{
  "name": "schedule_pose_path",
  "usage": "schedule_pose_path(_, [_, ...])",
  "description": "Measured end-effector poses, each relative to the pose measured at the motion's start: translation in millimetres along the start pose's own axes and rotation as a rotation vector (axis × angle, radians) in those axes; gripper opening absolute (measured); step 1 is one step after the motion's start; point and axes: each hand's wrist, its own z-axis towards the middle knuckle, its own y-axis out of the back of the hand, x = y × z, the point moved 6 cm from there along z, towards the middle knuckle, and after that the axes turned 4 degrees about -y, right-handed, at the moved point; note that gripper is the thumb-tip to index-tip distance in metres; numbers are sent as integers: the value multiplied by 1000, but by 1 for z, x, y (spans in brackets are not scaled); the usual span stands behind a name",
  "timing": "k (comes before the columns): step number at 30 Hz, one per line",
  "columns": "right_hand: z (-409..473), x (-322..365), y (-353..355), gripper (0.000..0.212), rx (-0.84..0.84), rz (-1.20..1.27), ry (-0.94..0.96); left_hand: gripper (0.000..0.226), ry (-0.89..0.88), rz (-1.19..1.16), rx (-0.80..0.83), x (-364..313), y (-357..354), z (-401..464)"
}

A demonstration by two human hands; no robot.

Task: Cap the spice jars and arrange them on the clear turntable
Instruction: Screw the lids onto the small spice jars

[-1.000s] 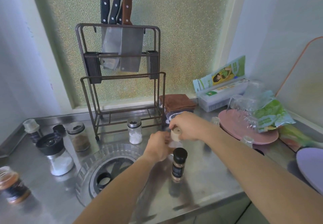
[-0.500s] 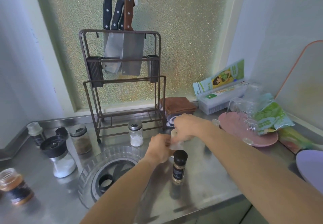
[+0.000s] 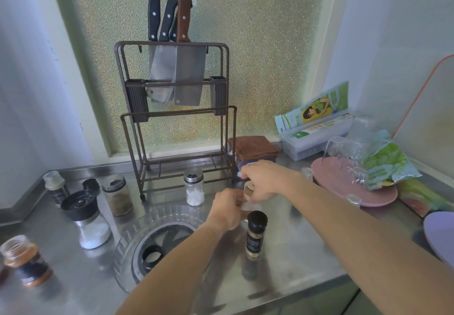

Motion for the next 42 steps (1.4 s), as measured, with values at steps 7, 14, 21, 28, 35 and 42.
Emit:
schedule_pose_path(7, [1, -3, -4, 32, -28, 87, -15, 33, 0, 0, 4, 2, -1, 1])
schedule_pose_path(14, [2, -5, -6, 27, -48, 87, -27, 32, 0, -13, 3, 2, -2, 1])
schedule_pose_path(21, [-3, -4, -5, 26, -61, 88, -32, 28, -2, -12, 4, 3, -2, 2])
schedule_pose_path(28, [-8, -4, -3, 24, -91, 100, -48, 31, 11, 6, 5, 3, -4, 1])
schedule_pose_path(35, [-15, -8, -15, 19, -170, 235, -150, 30, 52, -17, 16, -2, -3, -8])
schedule_pose_path(42, [-46, -31, -17, 50, -349, 445, -177, 78, 71, -261, 214, 0, 20, -4])
